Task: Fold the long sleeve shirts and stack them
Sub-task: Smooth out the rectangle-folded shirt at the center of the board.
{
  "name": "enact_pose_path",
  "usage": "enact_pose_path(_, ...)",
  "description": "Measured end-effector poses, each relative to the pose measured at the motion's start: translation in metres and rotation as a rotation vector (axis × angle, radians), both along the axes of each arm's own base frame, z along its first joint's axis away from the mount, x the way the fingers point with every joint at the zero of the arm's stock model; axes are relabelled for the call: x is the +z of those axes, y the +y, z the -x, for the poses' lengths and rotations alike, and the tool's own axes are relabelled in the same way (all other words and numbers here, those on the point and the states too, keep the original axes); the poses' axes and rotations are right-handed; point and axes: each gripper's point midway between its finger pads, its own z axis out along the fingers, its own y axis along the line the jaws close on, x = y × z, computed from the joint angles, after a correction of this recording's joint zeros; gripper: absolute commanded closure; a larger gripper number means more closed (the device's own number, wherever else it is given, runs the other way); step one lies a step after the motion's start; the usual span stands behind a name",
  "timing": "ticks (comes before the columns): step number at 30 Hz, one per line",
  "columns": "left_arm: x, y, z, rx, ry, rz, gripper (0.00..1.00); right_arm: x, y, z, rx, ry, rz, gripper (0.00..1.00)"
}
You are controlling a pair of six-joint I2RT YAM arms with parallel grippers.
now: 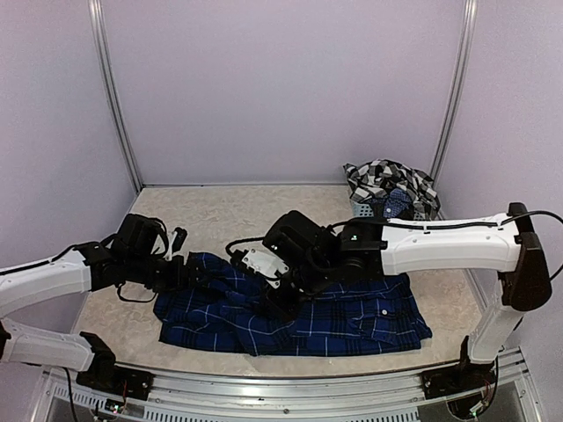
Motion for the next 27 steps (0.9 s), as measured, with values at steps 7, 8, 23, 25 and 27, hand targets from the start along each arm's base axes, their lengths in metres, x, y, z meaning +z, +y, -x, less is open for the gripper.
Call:
enact_pose_path(7, -0.013, -0.029, -0.004, -0.034, 0.021, 0.049, 0.19, 0.035, -0.01, -0.02, -0.16, -0.071, -0.093, 1.0)
enact_pose_path(8, -0.019, -0.032, -0.004, -0.041, 0.034, 0.047, 0.2, 0.032, -0.012, -0.024, -0.183, -0.08, -0.088, 1.0)
enact_pose_path(23, -0.047, -0.051, -0.022, -0.05, 0.09, 0.037, 0.26, 0.05, -0.027, -0.018, -0.113, -0.176, -0.198, 1.0)
enact_pose_path(25, -0.044, -0.051, -0.026, -0.046, 0.083, 0.05, 0.27, 0.05, -0.026, -0.017, -0.093, -0.181, -0.202, 1.0)
enact_pose_path(27, -0.043, -0.049, -0.029, -0.039, 0.08, 0.058, 0.27, 0.05, -0.025, -0.015, -0.076, -0.182, -0.203, 1.0)
